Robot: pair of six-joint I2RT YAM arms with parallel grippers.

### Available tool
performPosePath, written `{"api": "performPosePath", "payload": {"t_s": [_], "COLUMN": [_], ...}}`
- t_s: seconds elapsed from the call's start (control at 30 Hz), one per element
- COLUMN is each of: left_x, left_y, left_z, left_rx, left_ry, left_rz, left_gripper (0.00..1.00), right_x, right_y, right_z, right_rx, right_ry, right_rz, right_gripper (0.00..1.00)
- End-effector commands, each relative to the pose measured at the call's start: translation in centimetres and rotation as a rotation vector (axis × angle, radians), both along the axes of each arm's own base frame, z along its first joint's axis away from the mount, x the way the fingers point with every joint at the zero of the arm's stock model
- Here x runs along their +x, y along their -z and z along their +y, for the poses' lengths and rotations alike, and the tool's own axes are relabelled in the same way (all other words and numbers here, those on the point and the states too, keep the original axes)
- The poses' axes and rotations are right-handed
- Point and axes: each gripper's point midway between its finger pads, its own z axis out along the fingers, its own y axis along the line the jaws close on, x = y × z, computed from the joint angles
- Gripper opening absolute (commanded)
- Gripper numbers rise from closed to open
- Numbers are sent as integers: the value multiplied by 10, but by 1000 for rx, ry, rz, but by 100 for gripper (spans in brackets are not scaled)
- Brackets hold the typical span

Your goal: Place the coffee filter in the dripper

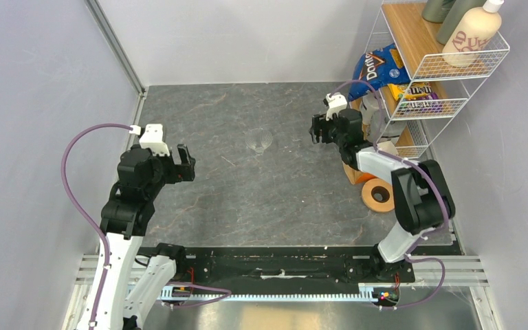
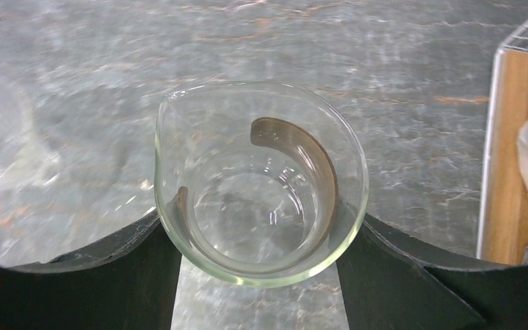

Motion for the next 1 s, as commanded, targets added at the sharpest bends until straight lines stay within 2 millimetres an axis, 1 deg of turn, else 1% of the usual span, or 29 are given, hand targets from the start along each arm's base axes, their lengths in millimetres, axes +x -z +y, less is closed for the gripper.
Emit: {"api": "performPosePath", "payload": {"t_s": [0.0,0.07,0.2,0.33,0.4,0.47,0.53,0.6,0.67,0.73,0.87,0.93,0.97], "left_x": [-4,-6,-9,-11,-11,-11,-11,-11,-10,-10,-10,-10,-10], "left_y": [-6,-5,-3,-2,-2,-3,-4,-5,-3,-2,-5,-7,-7], "left_z": [-10,-12,-16,-17,-18,-19,-20,-20,-20,-20,-21,-21,-20], "left_rx": [-62,-73,-89,-94,-104,-115,-125,-128,-128,-130,-135,-133,-132], "left_ry": [27,34,53,56,56,56,57,57,55,53,55,54,54], "left_rz": [-3,1,13,15,18,18,18,19,23,25,20,14,14], "left_gripper": [100,100,100,100,100,100,100,100,100,100,100,100,100], "right_x": [-40,-62,-105,-138,-144,-145,-141,-144,-152,-156,-151,-153,-157], "right_y": [-29,-26,-25,-27,-28,-29,-30,-30,-28,-27,-26,-23,-20], "right_z": [34,44,64,84,93,100,105,113,126,137,149,153,157], "right_rx": [54,67,60,21,10,9,14,13,3,-23,-73,-74,-71], "right_ry": [-278,-380,-576,-697,-705,-677,-625,-614,-632,-612,-528,-503,-508], "right_rz": [-77,-62,-41,-80,-101,-118,-133,-153,-170,-187,-211,-208,-197], "right_gripper": [68,67,65,66,67,67,67,68,69,69,71,70,70]}}
